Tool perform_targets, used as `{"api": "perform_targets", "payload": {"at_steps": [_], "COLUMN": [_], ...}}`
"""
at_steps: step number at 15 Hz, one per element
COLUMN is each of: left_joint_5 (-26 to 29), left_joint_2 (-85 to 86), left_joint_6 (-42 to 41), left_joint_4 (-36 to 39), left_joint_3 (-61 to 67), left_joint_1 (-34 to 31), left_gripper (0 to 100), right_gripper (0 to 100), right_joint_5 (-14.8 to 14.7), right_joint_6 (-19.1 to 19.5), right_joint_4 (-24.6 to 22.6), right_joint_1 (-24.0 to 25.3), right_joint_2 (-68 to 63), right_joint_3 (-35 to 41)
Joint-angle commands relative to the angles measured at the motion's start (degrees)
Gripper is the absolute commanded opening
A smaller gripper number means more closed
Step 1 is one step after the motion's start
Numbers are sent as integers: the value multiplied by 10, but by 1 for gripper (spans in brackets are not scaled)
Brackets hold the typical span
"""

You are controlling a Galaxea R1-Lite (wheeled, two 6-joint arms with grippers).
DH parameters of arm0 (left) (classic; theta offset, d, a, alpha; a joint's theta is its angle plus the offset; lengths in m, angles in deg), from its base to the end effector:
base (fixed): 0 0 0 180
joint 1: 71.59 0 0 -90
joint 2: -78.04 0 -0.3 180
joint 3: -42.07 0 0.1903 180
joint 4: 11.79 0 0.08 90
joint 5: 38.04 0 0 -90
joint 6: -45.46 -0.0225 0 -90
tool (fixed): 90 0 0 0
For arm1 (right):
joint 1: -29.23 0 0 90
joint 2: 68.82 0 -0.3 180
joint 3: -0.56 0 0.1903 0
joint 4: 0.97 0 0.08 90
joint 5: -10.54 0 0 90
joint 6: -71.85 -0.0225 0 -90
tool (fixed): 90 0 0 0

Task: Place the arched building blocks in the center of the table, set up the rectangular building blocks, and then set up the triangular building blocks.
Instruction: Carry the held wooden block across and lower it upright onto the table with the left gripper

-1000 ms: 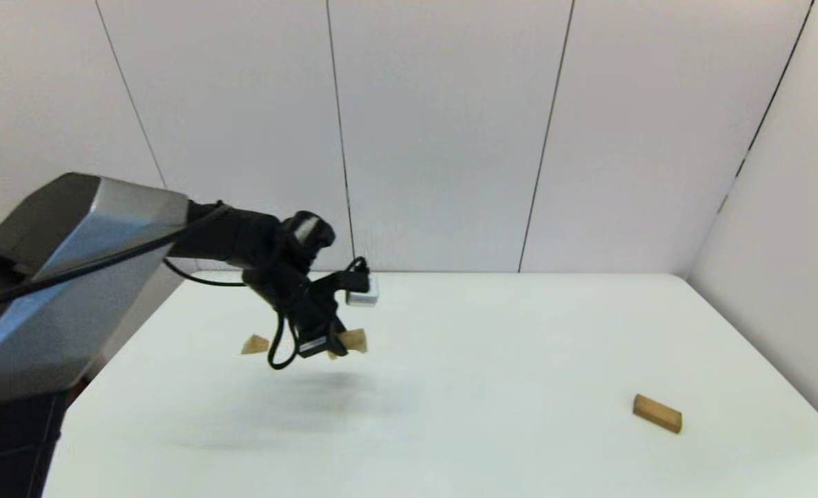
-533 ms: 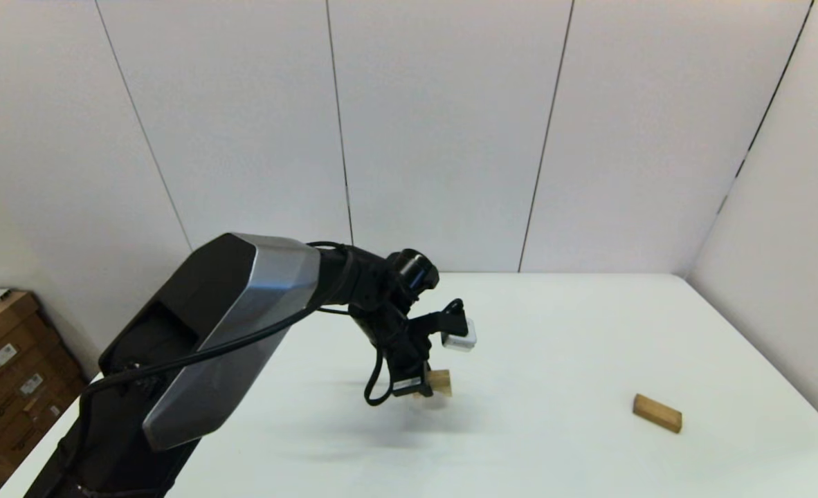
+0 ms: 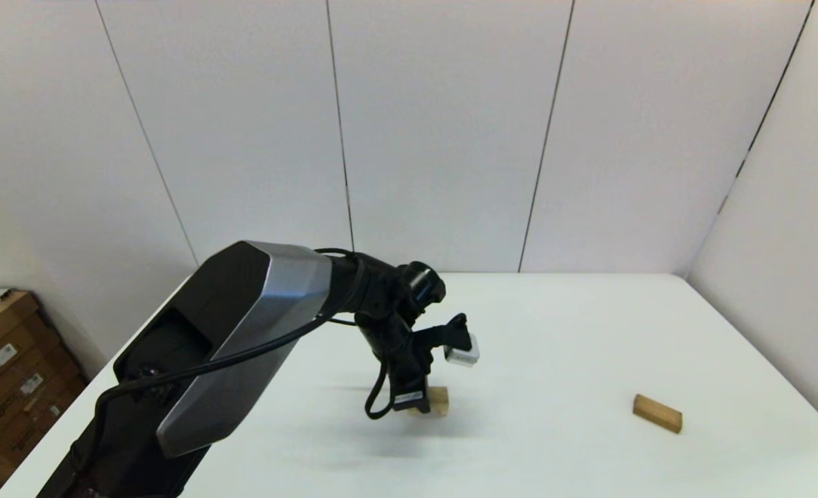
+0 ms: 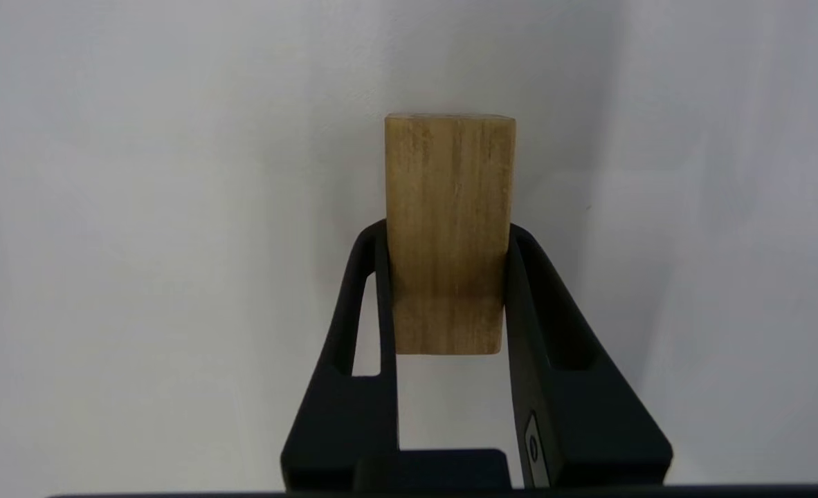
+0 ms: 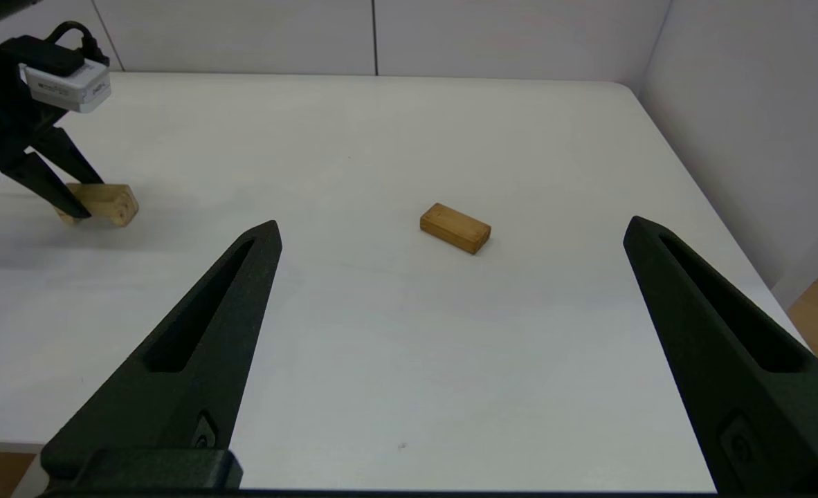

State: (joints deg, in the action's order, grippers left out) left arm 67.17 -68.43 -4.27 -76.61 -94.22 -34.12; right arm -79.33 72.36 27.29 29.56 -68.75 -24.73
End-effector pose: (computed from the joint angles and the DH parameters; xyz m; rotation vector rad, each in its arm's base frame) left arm 0.3644 -0.2868 0.0338 0.9419 0.9148 -1.3250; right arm -0.0257 -0.0001 0.0760 -0.0090 0.0506 0.0083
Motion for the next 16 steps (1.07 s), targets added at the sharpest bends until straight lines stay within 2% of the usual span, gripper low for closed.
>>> {"api": "perform_targets", "payload": {"at_steps": [1, 16], "left_joint_5": [-12, -8], "left_joint_2": [8, -8], "left_joint_6": [-2, 25], "left_joint_4": [1, 30], "left_joint_3": [0, 0], "left_joint_1": [-4, -5], "left_gripper": [0, 0], "right_gripper": [100, 100], "right_joint_5": [0, 0], "right_joint_6": [0, 0], "right_joint_4": [0, 0], "right_joint_1": [0, 0], "right_joint_2": [0, 0], "right_joint_3": [0, 0]}}
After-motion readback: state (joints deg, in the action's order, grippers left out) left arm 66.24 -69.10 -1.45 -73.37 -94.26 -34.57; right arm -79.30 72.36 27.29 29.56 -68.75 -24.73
